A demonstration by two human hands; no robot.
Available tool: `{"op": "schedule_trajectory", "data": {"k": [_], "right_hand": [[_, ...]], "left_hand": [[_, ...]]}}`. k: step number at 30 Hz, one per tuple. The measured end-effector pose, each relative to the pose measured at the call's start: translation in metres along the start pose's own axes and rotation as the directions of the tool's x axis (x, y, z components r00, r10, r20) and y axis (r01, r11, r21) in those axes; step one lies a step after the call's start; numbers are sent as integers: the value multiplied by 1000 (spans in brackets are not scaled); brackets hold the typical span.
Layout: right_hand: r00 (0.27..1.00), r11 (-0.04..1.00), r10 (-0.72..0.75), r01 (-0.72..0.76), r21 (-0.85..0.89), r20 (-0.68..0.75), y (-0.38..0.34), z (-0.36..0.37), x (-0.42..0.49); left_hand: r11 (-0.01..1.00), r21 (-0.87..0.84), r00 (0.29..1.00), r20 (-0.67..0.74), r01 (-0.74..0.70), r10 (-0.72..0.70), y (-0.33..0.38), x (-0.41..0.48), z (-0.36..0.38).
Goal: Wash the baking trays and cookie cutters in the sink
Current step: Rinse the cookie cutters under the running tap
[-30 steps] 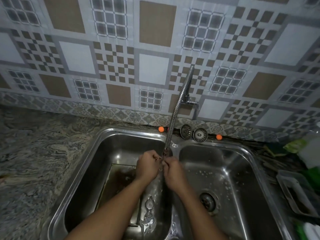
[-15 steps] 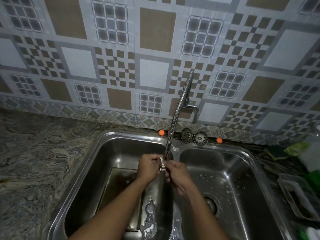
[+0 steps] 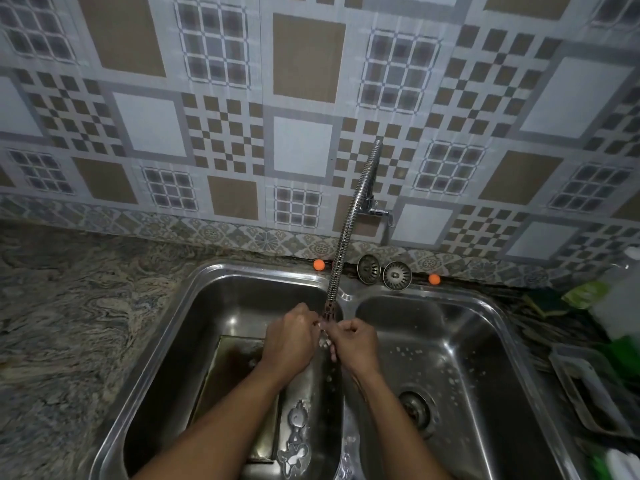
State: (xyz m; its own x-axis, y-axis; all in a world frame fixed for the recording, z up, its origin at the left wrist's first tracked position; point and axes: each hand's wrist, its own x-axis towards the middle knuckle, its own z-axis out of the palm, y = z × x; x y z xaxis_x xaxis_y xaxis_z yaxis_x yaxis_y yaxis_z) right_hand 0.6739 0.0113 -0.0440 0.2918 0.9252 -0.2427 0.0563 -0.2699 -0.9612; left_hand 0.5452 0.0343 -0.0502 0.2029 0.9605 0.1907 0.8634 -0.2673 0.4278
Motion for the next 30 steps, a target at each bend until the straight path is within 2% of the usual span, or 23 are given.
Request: {"op": "schedule_trajectory", "data": {"k": [2, 5, 8, 10, 12, 15, 19, 21, 23, 25, 27, 30], "right_hand": [[997, 997, -82, 82, 6, 8, 3, 2, -3], [980, 984, -165, 157, 79, 111, 9, 6, -15], [989, 975, -145, 137, 178, 34, 9, 5, -17], [996, 973, -83, 89, 212, -35, 12, 4, -14], [995, 965, 13, 12, 264, -94, 14, 5, -13], [988, 974, 55, -20, 228, -147, 17, 6, -13], [1000, 968, 24, -20, 250, -12, 25, 4, -10], [997, 968, -3, -15, 249, 74, 24, 5, -11], [994, 958, 26, -56, 281, 110, 18, 5, -12], [994, 962, 44, -68, 263, 98, 11, 3, -10], [999, 989, 13, -20, 145, 45, 9, 4, -7], [998, 997, -56, 56, 54, -5, 15, 9, -5]], "left_hand": [[987, -109, 993, 1, 120, -120, 4, 3, -1], [890, -302, 940, 94, 342, -329, 7, 9, -1], [776, -481, 909, 293, 408, -296, 5, 13, 7], [748, -536, 908, 355, 392, -221, 7, 14, 9], [732, -578, 923, 333, 361, -193, 14, 12, 6], [670, -645, 930, 261, 367, -259, 22, 8, 7], [651, -622, 893, 202, 434, -402, 17, 9, 12], [501, -700, 842, 284, 509, -459, 15, 8, 9], [359, -766, 830, 390, 533, -399, 12, 6, 6], [464, -750, 881, 374, 472, -291, 9, 1, 6], [659, -661, 933, 266, 359, -242, 7, -2, 7], [925, -337, 984, 66, 176, -163, 8, -4, 10]]}}
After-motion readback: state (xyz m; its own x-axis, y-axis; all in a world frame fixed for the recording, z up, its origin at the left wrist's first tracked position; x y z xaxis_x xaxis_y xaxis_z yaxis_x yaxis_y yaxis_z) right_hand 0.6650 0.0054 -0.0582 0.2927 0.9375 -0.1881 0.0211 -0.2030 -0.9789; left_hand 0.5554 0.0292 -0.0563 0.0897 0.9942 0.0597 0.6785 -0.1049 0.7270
